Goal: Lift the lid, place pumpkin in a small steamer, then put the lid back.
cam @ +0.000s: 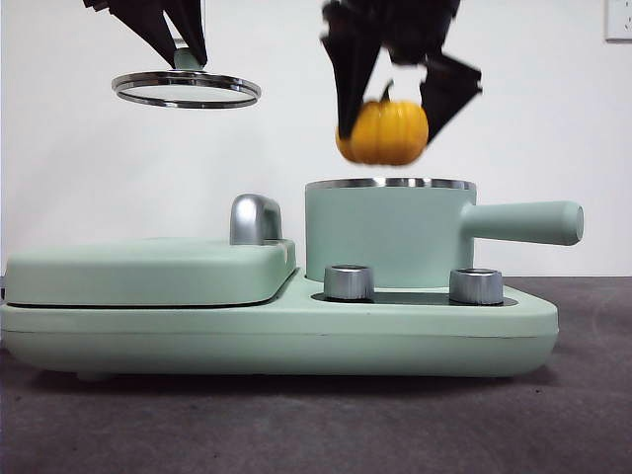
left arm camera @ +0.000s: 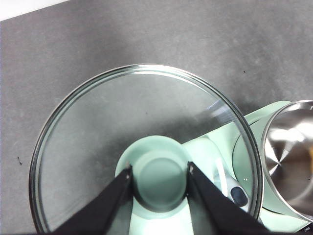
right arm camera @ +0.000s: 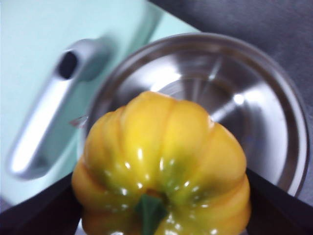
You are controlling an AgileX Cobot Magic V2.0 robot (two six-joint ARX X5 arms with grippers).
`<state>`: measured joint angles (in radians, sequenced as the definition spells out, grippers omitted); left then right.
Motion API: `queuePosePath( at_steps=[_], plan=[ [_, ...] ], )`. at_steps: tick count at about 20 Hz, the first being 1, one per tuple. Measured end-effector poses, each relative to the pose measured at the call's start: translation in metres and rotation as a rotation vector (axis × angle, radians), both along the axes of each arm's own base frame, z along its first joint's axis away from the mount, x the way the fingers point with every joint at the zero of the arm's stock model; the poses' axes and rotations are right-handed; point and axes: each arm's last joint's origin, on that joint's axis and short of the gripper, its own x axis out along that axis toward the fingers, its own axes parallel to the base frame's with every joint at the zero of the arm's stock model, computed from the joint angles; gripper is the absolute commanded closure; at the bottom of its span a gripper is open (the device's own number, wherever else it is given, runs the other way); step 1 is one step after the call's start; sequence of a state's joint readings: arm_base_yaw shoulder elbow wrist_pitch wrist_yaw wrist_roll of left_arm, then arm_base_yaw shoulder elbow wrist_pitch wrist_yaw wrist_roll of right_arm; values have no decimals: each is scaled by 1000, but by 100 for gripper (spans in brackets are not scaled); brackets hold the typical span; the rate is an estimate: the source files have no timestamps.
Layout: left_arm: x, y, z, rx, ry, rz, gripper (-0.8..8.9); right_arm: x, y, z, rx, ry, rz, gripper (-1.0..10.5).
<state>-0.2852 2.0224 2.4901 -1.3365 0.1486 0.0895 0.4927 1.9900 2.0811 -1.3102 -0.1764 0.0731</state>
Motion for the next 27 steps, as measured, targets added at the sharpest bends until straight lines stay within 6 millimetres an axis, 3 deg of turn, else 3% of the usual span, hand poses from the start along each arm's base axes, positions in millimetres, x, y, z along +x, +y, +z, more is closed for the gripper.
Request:
queuePosePath(
  at_steps=[4, 13, 16, 21, 27],
  plan=[
    [0, 0, 0, 0, 0, -1, 798, 21, 0, -32, -40, 64, -6, 630],
    [0, 0, 0, -1, -1, -1, 798, 37, 12, -73, -101, 130, 1, 630],
    [0, 0, 0, -1, -1, 0, 798, 36, 14, -75, -104, 133, 8, 607],
    [0, 0, 0, -1, -1, 0, 798, 33, 20, -75, -127, 122, 17, 449],
    [1, 0, 1, -4, -14, 0, 798, 29, 27, -73, -131, 121, 34, 396]
  ],
)
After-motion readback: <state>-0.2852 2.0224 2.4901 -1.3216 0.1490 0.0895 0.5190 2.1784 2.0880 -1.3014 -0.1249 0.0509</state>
